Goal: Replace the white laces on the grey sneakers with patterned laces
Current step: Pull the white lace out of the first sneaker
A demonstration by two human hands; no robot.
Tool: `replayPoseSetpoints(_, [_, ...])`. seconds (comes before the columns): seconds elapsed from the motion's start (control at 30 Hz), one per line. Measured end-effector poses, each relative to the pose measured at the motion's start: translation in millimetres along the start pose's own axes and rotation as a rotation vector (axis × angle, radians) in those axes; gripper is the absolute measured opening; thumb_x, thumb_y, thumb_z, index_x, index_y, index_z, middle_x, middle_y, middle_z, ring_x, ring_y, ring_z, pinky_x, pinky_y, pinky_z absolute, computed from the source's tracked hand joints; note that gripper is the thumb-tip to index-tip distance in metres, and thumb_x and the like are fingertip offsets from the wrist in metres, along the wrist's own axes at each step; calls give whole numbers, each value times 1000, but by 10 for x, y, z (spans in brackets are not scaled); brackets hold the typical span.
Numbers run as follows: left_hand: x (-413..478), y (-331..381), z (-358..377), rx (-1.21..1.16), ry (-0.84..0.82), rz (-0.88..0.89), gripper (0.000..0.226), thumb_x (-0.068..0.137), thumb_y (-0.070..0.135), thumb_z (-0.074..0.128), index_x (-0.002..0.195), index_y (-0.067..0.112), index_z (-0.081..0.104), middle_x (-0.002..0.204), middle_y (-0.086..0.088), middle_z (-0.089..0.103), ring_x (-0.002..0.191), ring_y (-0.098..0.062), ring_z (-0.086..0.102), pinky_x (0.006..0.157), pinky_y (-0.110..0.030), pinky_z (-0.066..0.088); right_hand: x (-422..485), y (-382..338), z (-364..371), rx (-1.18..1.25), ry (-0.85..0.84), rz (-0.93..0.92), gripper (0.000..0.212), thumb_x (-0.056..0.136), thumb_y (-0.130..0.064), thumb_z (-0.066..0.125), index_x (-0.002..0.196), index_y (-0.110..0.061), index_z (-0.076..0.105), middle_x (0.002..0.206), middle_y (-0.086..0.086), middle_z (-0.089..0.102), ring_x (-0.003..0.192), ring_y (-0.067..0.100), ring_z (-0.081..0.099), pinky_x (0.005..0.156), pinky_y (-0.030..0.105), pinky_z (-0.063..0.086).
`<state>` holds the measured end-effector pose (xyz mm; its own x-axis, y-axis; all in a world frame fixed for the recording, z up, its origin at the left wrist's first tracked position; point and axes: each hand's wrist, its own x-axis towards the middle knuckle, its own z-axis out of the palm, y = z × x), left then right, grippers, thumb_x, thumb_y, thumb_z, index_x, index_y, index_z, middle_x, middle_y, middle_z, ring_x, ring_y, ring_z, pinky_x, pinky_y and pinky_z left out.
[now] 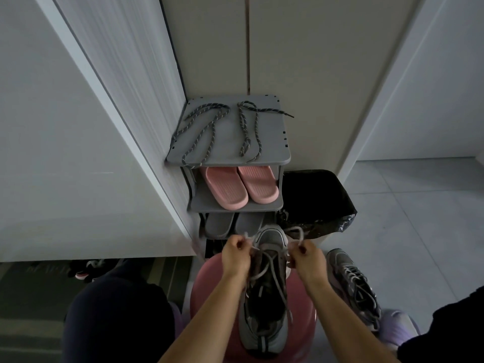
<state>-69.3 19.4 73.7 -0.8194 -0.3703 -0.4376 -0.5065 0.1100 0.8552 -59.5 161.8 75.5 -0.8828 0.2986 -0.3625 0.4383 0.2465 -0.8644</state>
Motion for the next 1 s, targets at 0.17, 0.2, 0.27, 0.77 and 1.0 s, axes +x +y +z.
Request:
replayPoseSetpoints(0.17, [103, -41, -614, -388, 270, -22, 10, 94, 11, 50, 102, 5, 54, 75, -8, 60, 57, -12, 57, 52, -23, 44, -6, 51, -355, 210, 129, 20, 18, 91, -11, 55, 74, -2, 56, 62, 7, 56, 54, 16, 51, 52, 21, 46])
replayPoseSetpoints(0.2, [89, -30, -623, -380, 246, -4, 10, 94, 12, 51, 101, 6, 54, 75, -7, 61, 56, -10, 59, 54, -22, 45, -11, 37, -308, 259, 58, 41, 15, 90, -10, 56, 77, -3, 57, 65, 7, 56, 56, 16, 51, 51, 19, 46])
replayPoseSetpoints(0.27, [9, -2, -479, -313, 88, 4, 8, 92, 15, 55, 96, 9, 55, 77, -4, 62, 63, -10, 59, 56, -20, 46, -19, 27, -130, 232, -111, 91, 7, 87, -10, 60, 90, -3, 59, 74, 8, 60, 63, 17, 55, 56, 20, 48])
replayPoseSetpoints(0.77, [-18, -25, -231, -154, 144, 62, 3, 90, 9, 56, 89, 10, 59, 75, -3, 58, 65, -11, 51, 59, -22, 40, -43, 36, 38, 353, -31, 84, 17, 94, -7, 48, 78, -5, 53, 79, 16, 64, 72, 26, 63, 64, 29, 53])
replayPoseSetpoints(1.0, [49, 33, -804, -497, 302, 160, 11, 93, 5, 50, 86, 13, 53, 73, -5, 57, 62, -13, 52, 51, -12, 47, -223, -4, -106, 601, 7, 3, 13, 96, -5, 41, 84, -5, 45, 77, 16, 59, 69, 28, 61, 56, 29, 59])
